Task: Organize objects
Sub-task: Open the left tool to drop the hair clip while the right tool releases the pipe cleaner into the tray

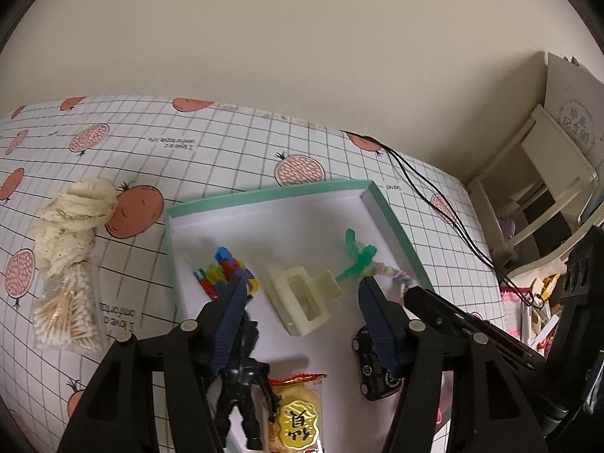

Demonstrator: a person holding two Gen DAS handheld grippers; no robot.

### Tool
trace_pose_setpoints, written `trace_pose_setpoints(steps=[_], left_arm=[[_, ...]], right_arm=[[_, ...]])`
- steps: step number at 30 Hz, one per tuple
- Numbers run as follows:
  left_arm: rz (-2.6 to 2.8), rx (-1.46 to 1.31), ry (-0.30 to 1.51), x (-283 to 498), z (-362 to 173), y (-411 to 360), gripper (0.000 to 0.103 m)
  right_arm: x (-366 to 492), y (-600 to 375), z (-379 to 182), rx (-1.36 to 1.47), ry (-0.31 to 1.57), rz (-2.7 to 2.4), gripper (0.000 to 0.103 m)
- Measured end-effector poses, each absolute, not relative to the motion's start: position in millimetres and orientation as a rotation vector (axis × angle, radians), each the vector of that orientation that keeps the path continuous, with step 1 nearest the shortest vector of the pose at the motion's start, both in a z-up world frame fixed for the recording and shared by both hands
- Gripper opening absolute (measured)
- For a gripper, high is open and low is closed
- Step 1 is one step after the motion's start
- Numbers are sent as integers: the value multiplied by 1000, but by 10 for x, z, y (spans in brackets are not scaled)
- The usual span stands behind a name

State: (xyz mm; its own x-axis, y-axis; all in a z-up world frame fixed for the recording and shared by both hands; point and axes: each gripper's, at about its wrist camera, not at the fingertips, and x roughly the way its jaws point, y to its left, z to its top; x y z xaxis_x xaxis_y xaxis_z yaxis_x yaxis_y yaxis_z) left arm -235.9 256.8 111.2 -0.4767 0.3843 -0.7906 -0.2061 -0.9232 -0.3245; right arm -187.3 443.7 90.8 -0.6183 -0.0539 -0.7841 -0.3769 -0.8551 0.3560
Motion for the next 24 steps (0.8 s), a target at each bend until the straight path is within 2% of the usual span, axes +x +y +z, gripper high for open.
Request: trace_pose_setpoints(steps=[9,10,12,16,19,20,21,22,24], left_arm=[[2506,-1378,-267,-2399,1152,2337,63],[2516,-1380,-263,-2401,1154,2317,63],[2530,-1387,-267,-2413,1148,2273,63],[2551,-1396,-275,-2439,1130,2213,70],[2563,-1399,-287,-2457,1133,2154,72],[2575,-1394,-290,-2459,1138,2132,75],[2589,-1388,-289,-2457,1144,2117,83],[2599,-1384,-287,-2457,1151,2102,88],[2615,-1371,-297,-2462,1163,2061,93]], right_arm=[[-1929,4314,965,-1264,661,2579,16],[-1931,4305,969,-1262,649,2577,17],[-1934,4292,976,-1257,643,2582,27],[-1951,4248,996,-1258,595,2586,30],[-1967,4212,1004,-1257,574,2594,42],[-1971,4201,1006,-1256,566,2595,48],[-1978,4196,1006,-1254,559,2595,55],[-1982,4189,1008,-1254,553,2597,58],[-1983,4177,1010,-1250,546,2602,69]])
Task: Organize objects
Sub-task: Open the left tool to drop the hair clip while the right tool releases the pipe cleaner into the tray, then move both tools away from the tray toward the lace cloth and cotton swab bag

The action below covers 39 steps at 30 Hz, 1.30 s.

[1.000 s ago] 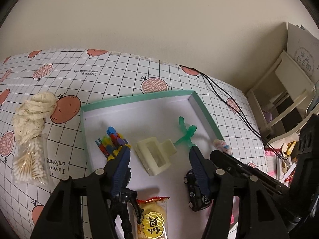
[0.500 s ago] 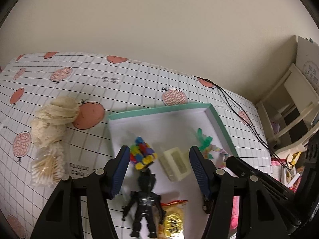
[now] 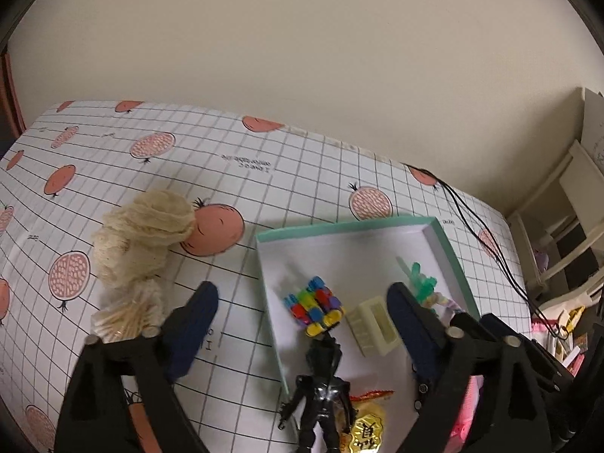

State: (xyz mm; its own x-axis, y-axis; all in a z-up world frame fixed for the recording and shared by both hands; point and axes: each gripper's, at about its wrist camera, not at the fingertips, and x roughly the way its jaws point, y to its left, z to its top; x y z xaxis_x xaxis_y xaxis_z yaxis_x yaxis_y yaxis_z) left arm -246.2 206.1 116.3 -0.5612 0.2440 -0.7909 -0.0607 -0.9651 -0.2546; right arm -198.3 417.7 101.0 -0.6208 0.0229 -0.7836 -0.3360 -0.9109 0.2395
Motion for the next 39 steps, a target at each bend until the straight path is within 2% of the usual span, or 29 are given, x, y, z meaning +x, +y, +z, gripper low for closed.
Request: trace_pose_setpoints(steps=[2,6,9,23,39], left_arm=[[2625,-1370,-309,-2471,1167,2019,96],[2651,-1372,-317,-2481,1162,1937,101],[2667,-1370,-334,-2488,1153,1871,103],[2708,-1362,-392,-2535,1224,1487,103],[2827,-1363,-547,-2564,1294,311,103]], right_arm=[[-1988,4167,1015,-1244,534,2605,75],[-1993,4146,1017,-1232,521,2606,97],[-1999,4130,1020,-1228,512,2606,103],[-2089,4024,1014,-1240,482,2607,103],[-2441,3133,1328,-1223,404,2774,103]])
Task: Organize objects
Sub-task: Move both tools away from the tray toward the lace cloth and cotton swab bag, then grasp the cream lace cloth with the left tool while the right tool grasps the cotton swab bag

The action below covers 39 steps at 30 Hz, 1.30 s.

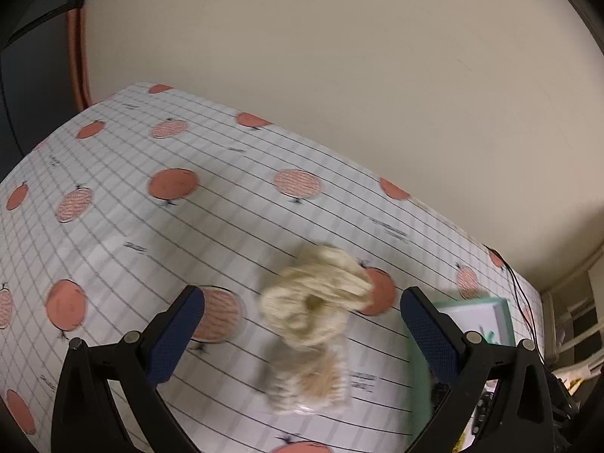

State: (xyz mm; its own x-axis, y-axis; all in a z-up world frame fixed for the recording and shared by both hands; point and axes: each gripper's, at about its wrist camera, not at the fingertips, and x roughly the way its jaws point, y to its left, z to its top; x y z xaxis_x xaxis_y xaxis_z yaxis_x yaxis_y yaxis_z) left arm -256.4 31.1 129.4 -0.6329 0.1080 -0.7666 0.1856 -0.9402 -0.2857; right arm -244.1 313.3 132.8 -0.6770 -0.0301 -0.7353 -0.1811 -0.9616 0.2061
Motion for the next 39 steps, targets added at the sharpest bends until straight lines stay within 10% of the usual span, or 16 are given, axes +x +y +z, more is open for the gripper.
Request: trace_pose_setpoints(steps=[25,39], left_arm=[[-2673,1336,595,-2596,940,-548,103],[-2774,1430,434,-2810,723,155,103]], right_arm=[[-3003,1775,413,-1575,206,2768,101],[-2900,2217,461,-1590,318,2730,67]])
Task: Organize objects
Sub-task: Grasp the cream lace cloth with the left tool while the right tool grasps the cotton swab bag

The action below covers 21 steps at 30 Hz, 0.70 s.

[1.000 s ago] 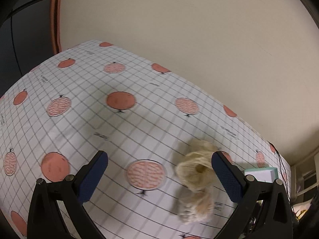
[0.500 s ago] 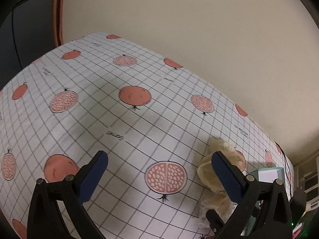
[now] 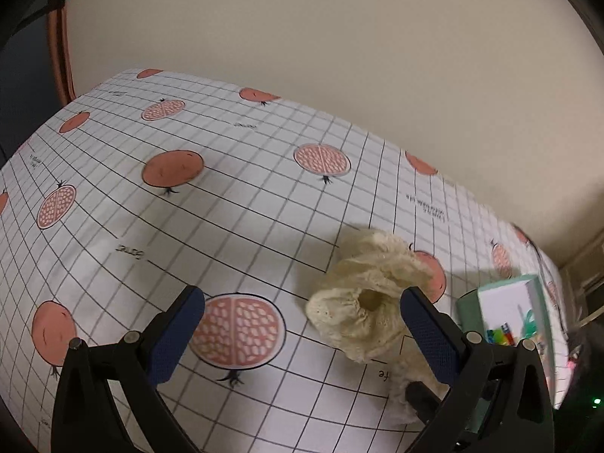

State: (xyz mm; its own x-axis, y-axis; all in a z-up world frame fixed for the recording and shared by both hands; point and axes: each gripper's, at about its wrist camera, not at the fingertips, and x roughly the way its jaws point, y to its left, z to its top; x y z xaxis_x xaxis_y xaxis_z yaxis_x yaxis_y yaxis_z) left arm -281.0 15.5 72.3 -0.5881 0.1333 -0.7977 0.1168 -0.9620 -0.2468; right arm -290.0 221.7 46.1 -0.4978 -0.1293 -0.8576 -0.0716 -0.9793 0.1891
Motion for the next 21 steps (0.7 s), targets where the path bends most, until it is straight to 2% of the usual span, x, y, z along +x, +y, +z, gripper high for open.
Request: trace_pose_setpoints(steps=[7,10,12,14,15,17,18,21], left_arm=[[2711,-1434,-319,-2879,562,485,103],[2707,-1446,-295,-2894,489,571,97],[2693,-1472,-315,-2893,427,580,69],[2675,-1504,-333,-2911,377,563,59],[2685,-1483,-323,-2893,391,559,43],[2690,-1502,-305,-2886,381,545,26],[2697,-1500,-316,-2861,378,510,21],[2692,-1503,-337,-2815,368,439,17]], right_arm=[[-2837,2355,451,1554,-348,-2636,67],[-2853,2335,441,1556,-331,-2638,67],[-2847,2334,442,1555,-337,-2635,67],[-2857,2335,434,1554,-333,-2634,67],[-2857,2332,432,1552,-331,-2634,67],[-2847,2326,434,1551,-330,-2636,67],[-2846,2329,432,1551,-331,-2636,67],[-2833,2321,433,1548,-329,-2640,67]])
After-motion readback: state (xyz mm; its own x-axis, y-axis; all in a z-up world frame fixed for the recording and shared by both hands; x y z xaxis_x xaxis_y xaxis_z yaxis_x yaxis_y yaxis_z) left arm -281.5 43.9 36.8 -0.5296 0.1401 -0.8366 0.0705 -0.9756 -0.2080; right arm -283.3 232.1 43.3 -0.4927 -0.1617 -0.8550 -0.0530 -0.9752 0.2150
